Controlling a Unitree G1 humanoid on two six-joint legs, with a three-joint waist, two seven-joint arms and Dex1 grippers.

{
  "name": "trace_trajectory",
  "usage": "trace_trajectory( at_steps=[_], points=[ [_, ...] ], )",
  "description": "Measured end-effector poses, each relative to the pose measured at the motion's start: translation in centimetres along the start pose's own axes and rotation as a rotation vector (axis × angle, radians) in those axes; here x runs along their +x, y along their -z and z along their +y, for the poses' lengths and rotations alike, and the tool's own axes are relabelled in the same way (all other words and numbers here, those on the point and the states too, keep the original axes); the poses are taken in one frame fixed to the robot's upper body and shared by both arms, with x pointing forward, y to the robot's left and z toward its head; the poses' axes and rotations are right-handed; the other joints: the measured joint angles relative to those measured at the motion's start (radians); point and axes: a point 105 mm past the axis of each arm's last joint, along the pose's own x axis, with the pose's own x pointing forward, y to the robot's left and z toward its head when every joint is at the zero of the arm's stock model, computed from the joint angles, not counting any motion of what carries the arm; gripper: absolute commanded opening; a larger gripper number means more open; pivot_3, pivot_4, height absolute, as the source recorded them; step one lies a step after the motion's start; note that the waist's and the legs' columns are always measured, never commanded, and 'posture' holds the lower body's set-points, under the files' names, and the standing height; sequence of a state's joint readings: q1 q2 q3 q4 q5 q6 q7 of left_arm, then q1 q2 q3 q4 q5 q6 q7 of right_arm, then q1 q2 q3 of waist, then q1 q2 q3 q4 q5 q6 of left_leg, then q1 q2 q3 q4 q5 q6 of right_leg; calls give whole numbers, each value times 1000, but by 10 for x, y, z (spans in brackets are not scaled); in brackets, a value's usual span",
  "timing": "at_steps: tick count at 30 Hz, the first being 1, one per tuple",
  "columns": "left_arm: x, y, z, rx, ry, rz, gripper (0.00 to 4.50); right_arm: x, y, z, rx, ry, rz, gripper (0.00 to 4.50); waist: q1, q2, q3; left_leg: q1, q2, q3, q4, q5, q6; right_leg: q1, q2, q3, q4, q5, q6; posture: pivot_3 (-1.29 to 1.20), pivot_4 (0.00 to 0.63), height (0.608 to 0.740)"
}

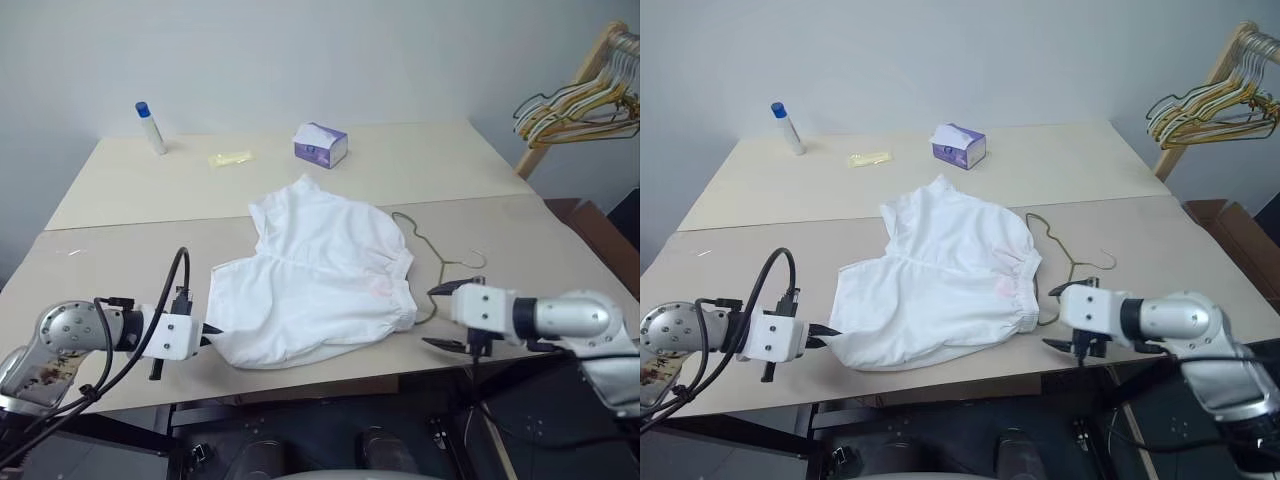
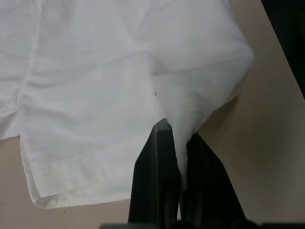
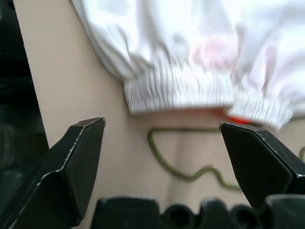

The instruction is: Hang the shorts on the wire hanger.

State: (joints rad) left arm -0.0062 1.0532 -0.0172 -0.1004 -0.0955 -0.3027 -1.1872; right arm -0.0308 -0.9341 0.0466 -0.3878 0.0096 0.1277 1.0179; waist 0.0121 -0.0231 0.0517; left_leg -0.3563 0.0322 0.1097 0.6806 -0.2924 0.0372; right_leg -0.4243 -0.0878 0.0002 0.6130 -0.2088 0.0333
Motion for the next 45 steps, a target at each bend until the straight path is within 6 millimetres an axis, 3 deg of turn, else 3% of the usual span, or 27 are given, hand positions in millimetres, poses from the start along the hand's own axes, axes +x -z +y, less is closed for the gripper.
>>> trace_trajectory(
  at_steps=[5,12,15,20,35,36,39,42,45],
  points=[
    [0,0,0,1,0,0,0,24,-5,17,-138,54,9,4465,-1,-2,5,1,0,2,1,0,0,0,-1,1,0,-3,-4,38,77,740],
    [0,0,0,1,1,-1,0,37,3,20,-352,116,102,4465,-1,-6,13,1,0,2,0,0,0,0,0,1,0,-3,-4,38,79,740],
    [0,-1,1,2,1,-1,0,44,2,16,-417,152,110,3869,-6,-10,15,2,0,2,1,0,0,1,1,2,0,-3,-5,38,79,740],
    [0,-1,1,3,0,-1,0,53,11,13,-457,185,140,2207,-6,-11,16,3,1,2,1,0,0,1,1,2,1,-2,-5,43,71,740],
    [1,-4,7,17,-17,-15,0,47,13,5,-511,220,141,2207,-13,-11,16,2,0,3,1,0,0,1,1,2,0,-1,-7,12,57,740],
    [2,-4,7,16,-17,-17,0,47,13,4,-520,216,139,2564,-14,-11,16,1,0,3,1,0,0,1,1,2,0,-1,-6,15,54,740],
    [2,-4,9,19,-19,-18,0,44,17,4,-542,161,145,2564,-21,-11,16,1,0,3,1,0,0,1,1,2,0,-1,-6,15,54,740],
    [2,-3,9,17,-20,-16,0,43,20,5,-551,131,142,1902,-24,-11,16,1,0,3,1,0,0,1,1,2,0,-1,-6,21,51,740],
    [2,-3,9,17,-21,-15,0,43,19,3,-560,134,133,890,-26,-11,16,2,0,3,1,0,0,1,1,2,0,-1,-6,26,48,740]
  ],
)
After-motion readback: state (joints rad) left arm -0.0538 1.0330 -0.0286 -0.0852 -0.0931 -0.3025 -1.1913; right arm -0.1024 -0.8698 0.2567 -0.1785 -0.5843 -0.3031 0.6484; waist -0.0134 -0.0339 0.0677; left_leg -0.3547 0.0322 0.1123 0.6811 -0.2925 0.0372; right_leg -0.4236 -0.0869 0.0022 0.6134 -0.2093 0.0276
